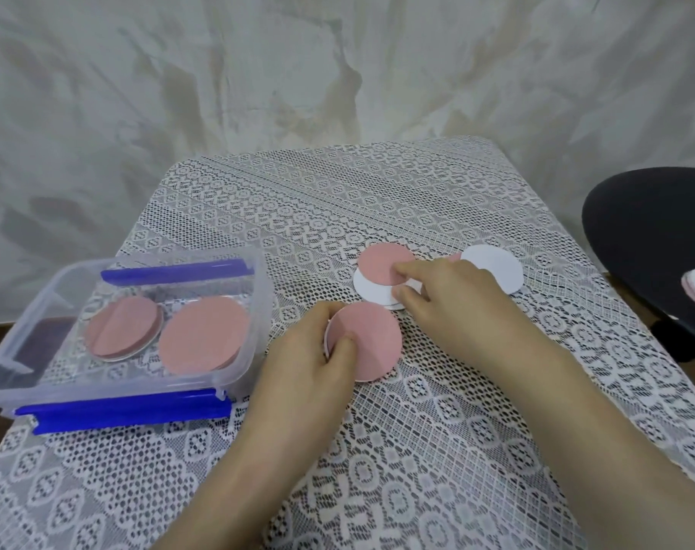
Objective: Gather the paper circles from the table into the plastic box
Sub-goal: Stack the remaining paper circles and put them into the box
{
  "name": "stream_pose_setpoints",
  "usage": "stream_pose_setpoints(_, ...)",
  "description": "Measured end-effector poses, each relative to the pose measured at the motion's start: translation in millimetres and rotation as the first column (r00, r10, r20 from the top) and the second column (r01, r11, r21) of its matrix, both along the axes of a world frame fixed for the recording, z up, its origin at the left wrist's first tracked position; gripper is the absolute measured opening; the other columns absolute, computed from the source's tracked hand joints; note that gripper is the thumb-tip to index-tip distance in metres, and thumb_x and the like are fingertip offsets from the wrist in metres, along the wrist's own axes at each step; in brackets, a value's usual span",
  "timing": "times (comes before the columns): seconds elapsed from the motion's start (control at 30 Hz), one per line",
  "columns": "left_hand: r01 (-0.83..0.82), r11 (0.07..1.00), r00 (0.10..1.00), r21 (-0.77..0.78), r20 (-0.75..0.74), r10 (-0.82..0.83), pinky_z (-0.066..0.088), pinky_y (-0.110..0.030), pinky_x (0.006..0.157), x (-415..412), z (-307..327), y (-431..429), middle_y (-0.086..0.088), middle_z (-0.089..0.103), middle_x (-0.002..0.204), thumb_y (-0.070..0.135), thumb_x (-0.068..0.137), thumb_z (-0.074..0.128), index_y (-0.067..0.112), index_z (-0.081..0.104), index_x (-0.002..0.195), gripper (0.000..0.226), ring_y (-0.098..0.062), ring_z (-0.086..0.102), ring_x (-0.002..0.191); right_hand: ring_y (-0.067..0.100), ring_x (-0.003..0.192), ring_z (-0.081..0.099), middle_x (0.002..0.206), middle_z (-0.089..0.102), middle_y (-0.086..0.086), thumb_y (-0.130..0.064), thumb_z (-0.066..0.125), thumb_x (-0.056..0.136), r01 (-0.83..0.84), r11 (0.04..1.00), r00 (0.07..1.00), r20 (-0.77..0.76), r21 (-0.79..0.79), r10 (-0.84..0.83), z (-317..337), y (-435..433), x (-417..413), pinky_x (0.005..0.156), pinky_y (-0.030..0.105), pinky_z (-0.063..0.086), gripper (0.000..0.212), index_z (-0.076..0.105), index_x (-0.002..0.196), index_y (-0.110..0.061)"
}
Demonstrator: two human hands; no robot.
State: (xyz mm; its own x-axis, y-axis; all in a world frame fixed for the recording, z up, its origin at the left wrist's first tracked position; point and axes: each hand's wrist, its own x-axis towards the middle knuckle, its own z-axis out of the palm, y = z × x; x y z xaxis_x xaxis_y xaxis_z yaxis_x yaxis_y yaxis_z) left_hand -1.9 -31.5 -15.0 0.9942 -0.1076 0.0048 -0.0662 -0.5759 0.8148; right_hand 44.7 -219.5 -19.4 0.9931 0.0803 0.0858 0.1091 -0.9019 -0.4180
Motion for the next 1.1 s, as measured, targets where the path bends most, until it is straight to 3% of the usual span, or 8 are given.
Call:
stream_pose_setpoints(0.07,0.009,1.000,1.000,-0.008,-0.009,-0.009,0.049,-0.016,0.059,0.9,0.2,0.9,0.015,0.068,0.093,0.024,0.100,0.049,0.036,0.060,0.113,0.022,0.004,0.061,0.081,0.025,0.065,0.057,0.065,0.058,-0.004,-0.038,0.048,0.102,-0.003,1.000,1.000,0.006,-0.026,0.004,0.8,0.2,-2.2,0.060,0.035,0.045,0.016,0.061,0.101,-0.029)
stream_pose_setpoints(0.2,0.020,1.000,1.000,-0.016,-0.010,-0.020,0.050,-0.025,0.065,-0.3,0.2,1.9,0.016,0.069,0.090,0.025,0.100,0.049,0.037,0.061,0.115,0.023,0.003,0.062,0.078,0.020,0.063,0.061,0.074,0.069,-0.002,-0.038,0.047,0.103,-0.011,0.998,1.000,-0.001,-0.059,0.011,3.7,0.8,-10.2,0.058,0.033,0.045,0.018,0.063,0.101,-0.030)
stream_pose_setpoints(0.33,0.014,1.000,1.000,-0.025,0.001,-0.014,0.039,-0.018,0.056,-8.7,0.6,4.5,0.016,0.064,0.079,0.024,0.099,0.050,0.036,0.061,0.117,0.024,0.003,0.057,0.065,0.023,0.078,0.069,0.091,0.076,0.002,-0.038,0.046,0.104,-0.007,0.998,1.000,-0.016,-0.055,0.006,7.8,0.2,-25.6,0.073,0.037,0.057,0.022,0.065,0.111,-0.029)
stream_pose_setpoints(0.43,0.011,1.000,1.000,-0.027,0.006,-0.011,0.040,-0.021,0.048,-16.3,3.2,6.7,0.013,0.062,0.070,0.022,0.100,0.049,0.037,0.060,0.116,0.025,0.001,0.056,0.055,0.022,0.074,0.068,0.090,0.076,0.002,-0.037,0.046,0.103,-0.010,0.998,1.000,-0.017,-0.055,0.009,8.8,0.6,-39.2,0.069,0.038,0.057,0.023,0.065,0.110,-0.028)
stream_pose_setpoints(0.57,-0.004,1.000,1.000,-0.030,0.031,0.005,0.051,-0.031,0.059,-23.0,4.0,11.0,0.011,0.069,0.083,0.021,0.099,0.049,0.034,0.061,0.116,0.024,-0.002,0.059,0.061,0.025,0.078,0.068,0.087,0.075,0.000,-0.039,0.045,0.103,-0.005,0.998,0.999,-0.032,-0.070,0.003,9.2,0.6,-56.8,0.073,0.039,0.057,0.025,0.066,0.115,-0.031)
stream_pose_setpoints(0.73,0.003,0.998,0.999,-0.062,0.034,-0.001,0.040,-0.028,0.048,-33.1,4.4,15.1,0.016,0.060,0.055,0.017,0.099,0.048,0.035,0.061,0.108,0.024,-0.001,0.048,0.045,0.020,0.079,0.068,0.088,0.075,-0.004,-0.040,0.048,0.102,0.006,0.999,0.999,-0.052,-0.045,-0.008,11.0,1.5,-71.7,0.076,0.036,0.056,0.024,0.068,0.115,-0.036)
stream_pose_setpoints(0.9,-0.010,0.999,0.999,-0.044,0.035,0.011,0.040,-0.025,0.054,-35.7,4.5,16.4,0.011,0.065,0.080,0.019,0.098,0.050,0.032,0.060,0.121,0.028,-0.002,0.055,0.061,0.016,0.074,0.064,0.074,0.065,-0.011,-0.047,0.055,0.097,0.033,0.999,0.999,-0.027,0.015,-0.033,7.0,3.3,-71.4,0.069,0.032,0.053,0.019,0.066,0.107,-0.034)
stream_pose_setpoints(1.1,0.010,1.000,1.000,-0.030,0.022,-0.009,0.040,-0.025,0.054,-29.9,2.8,18.0,0.013,0.062,0.075,0.022,0.099,0.049,0.037,0.060,0.117,0.026,-0.001,0.055,0.060,0.025,0.090,0.064,0.104,0.071,-0.002,-0.067,0.065,0.082,0.093,0.995,0.993,-0.063,-0.030,-0.095,9.2,8.7,-56.9,0.074,0.036,0.052,0.057,0.059,0.123,-0.029)
